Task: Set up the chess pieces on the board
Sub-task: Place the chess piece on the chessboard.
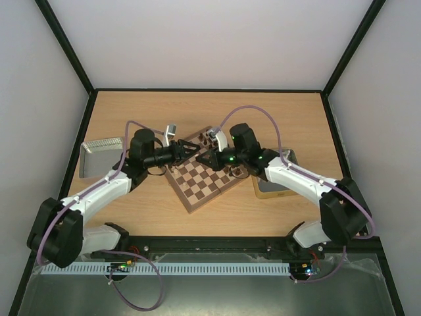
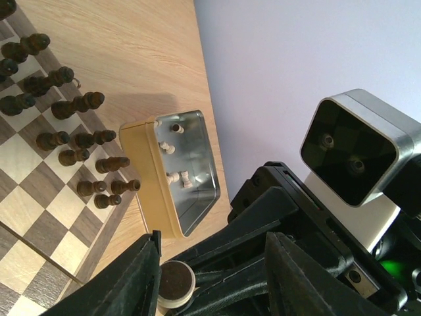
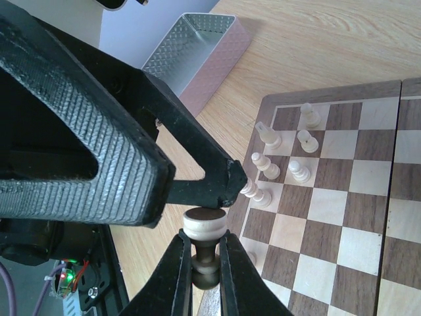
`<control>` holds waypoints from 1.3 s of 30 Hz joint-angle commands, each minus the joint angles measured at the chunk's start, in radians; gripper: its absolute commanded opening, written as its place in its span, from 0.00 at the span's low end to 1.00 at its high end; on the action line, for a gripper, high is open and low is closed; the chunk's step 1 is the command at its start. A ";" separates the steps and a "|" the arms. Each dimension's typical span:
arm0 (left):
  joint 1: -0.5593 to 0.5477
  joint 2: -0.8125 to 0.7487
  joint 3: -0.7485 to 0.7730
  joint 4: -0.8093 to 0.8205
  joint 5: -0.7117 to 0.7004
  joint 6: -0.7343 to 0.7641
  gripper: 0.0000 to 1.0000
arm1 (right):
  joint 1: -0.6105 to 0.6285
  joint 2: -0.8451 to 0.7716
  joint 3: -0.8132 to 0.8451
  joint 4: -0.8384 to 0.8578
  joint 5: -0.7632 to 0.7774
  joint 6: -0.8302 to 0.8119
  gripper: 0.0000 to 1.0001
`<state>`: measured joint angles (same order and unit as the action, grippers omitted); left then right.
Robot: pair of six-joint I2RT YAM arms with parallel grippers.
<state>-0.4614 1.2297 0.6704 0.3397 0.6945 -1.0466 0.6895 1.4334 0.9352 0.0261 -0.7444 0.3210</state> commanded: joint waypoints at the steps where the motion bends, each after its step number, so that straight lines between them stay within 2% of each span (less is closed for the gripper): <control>1: -0.010 0.019 -0.019 0.005 0.034 -0.017 0.46 | 0.005 0.006 0.042 0.046 0.006 0.004 0.07; 7: -0.010 0.032 -0.018 -0.015 0.024 -0.017 0.45 | 0.005 0.001 0.037 0.064 0.049 0.009 0.06; 12: -0.011 0.037 -0.006 -0.064 -0.007 0.008 0.59 | 0.005 0.006 0.037 0.064 0.066 0.009 0.06; 17: -0.011 0.036 0.010 -0.118 -0.051 0.040 0.60 | 0.005 0.007 0.034 0.050 0.072 -0.001 0.06; 27: -0.014 0.058 -0.009 -0.001 0.032 -0.065 0.41 | 0.005 0.023 0.025 0.092 0.046 0.017 0.06; 34: -0.016 0.098 -0.035 0.082 0.082 -0.165 0.36 | 0.020 0.028 0.025 0.135 0.042 0.015 0.07; 39: -0.015 0.111 -0.057 0.159 0.097 -0.246 0.24 | 0.022 0.035 0.027 0.127 0.058 0.010 0.08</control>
<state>-0.4603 1.3190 0.6434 0.4374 0.7120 -1.2175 0.6899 1.4609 0.9413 0.0555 -0.6819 0.3397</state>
